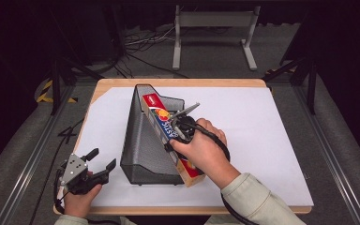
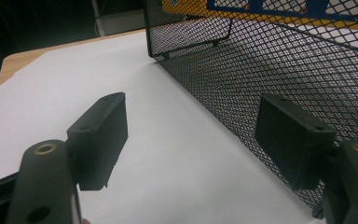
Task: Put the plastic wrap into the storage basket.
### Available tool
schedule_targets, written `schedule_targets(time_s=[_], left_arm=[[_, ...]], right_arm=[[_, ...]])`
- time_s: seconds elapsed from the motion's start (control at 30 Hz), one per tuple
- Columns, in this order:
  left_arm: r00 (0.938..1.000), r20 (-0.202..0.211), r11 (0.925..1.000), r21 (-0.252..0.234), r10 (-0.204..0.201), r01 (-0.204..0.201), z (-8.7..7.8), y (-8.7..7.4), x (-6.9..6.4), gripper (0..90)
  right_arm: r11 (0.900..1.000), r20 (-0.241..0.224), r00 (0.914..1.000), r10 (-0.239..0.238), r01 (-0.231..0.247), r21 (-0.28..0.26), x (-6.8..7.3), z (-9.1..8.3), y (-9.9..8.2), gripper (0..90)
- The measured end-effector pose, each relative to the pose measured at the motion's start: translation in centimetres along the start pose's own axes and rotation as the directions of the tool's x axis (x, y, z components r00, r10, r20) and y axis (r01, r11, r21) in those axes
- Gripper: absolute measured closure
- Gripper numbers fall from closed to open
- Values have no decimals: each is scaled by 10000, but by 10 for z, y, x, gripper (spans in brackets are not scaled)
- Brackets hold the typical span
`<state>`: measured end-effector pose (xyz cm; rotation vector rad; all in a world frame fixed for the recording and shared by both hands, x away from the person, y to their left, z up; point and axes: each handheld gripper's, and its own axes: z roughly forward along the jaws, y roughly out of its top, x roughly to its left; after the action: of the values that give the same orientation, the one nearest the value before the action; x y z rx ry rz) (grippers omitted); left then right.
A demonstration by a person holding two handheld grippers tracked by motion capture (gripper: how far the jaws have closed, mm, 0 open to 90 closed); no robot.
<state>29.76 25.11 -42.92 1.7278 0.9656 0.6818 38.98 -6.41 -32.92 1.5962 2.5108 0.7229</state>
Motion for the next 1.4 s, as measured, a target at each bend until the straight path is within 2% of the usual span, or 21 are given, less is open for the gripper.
schedule_targets(time_s=[0.3, 0.8, 1.0, 1.23, 1.33, 1.4], left_arm=[[10000, -7, 10000, -26, -2, 2, 0, 0, 0, 264], [10000, -15, 10000, -29, -7, 7, -1, 0, 1, 264], [10000, -4, 10000, -50, -12, 12, 0, 0, 1, 265], [10000, -2, 10000, -23, -12, 12, 0, 0, 0, 265], [10000, 8, 10000, -29, -30, 30, 0, 0, 0, 264], [10000, 17, 10000, -23, -22, 22, 0, 0, 0, 265]], right_arm=[[9997, 255, 9996, -75, 70, 227, 0, 11, 4, 394], [9962, 932, 9950, -370, 294, 819, 11, 25, 11, 392], [9943, 926, 9947, -438, 344, 1012, 12, 27, 14, 388], [9947, 1073, 9922, -639, 546, 874, 13, 26, 14, 373], [9958, 1052, 9904, -900, 876, 275, 12, 22, 14, 273], [9953, 1141, 9888, -963, 959, 95, 13, 21, 13, 248]])
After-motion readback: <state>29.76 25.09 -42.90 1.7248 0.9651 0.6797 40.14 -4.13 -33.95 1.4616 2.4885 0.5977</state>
